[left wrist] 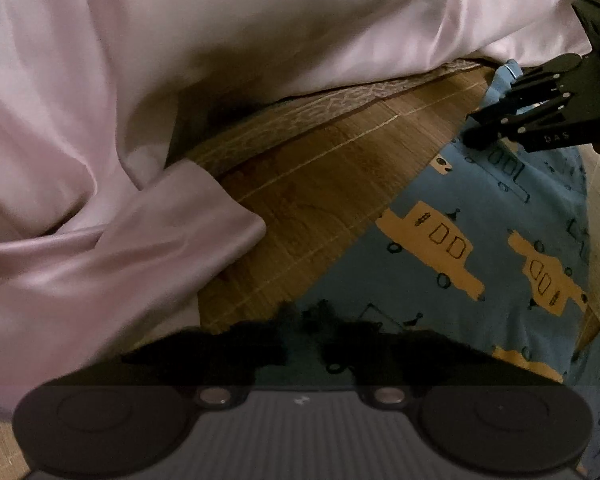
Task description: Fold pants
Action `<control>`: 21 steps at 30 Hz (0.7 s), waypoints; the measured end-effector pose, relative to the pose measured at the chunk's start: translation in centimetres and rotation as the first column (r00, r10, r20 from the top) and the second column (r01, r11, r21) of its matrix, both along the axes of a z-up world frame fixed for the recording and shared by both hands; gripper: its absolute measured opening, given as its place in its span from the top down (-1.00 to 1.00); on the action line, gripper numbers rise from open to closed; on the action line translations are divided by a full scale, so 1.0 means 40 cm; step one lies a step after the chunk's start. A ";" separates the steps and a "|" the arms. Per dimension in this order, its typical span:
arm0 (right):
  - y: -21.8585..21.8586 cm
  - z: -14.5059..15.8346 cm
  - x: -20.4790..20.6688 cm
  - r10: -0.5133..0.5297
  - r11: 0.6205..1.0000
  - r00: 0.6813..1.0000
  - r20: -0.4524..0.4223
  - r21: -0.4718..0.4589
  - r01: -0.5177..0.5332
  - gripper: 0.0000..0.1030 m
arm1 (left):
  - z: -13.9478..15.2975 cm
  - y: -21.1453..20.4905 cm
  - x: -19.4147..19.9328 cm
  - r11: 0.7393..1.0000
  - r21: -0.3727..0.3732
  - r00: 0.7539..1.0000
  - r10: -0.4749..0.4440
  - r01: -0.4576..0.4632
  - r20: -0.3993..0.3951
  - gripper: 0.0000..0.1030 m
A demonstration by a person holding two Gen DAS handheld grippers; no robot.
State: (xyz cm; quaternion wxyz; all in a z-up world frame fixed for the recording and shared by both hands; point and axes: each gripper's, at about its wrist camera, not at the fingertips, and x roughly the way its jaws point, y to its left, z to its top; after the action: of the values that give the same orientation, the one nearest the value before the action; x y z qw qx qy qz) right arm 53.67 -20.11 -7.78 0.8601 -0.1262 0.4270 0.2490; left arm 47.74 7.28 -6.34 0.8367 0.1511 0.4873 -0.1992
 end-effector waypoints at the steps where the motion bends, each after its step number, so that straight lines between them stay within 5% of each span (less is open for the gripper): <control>1: 0.001 0.000 -0.002 -0.003 1.000 1.000 0.003 0.000 0.003 0.87 | 0.000 -0.002 -0.004 1.000 -0.003 1.000 0.017 -0.017 0.010 0.93; 12: -0.022 0.073 -0.057 -0.035 0.997 0.992 0.124 0.078 0.026 0.94 | 0.026 0.032 -0.061 0.991 -0.083 0.990 0.109 -0.102 0.085 0.98; 21: -0.073 0.170 -0.251 -0.003 0.994 0.960 0.278 0.109 -0.029 0.94 | 0.119 0.074 -0.182 0.983 -0.167 0.974 0.114 -0.082 0.196 0.98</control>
State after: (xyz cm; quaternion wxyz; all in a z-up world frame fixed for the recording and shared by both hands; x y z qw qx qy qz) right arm 43.63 -23.03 -1.00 0.9155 -0.1144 0.2865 0.2581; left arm 40.45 10.24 -1.57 0.9005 0.0798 0.3883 -0.1789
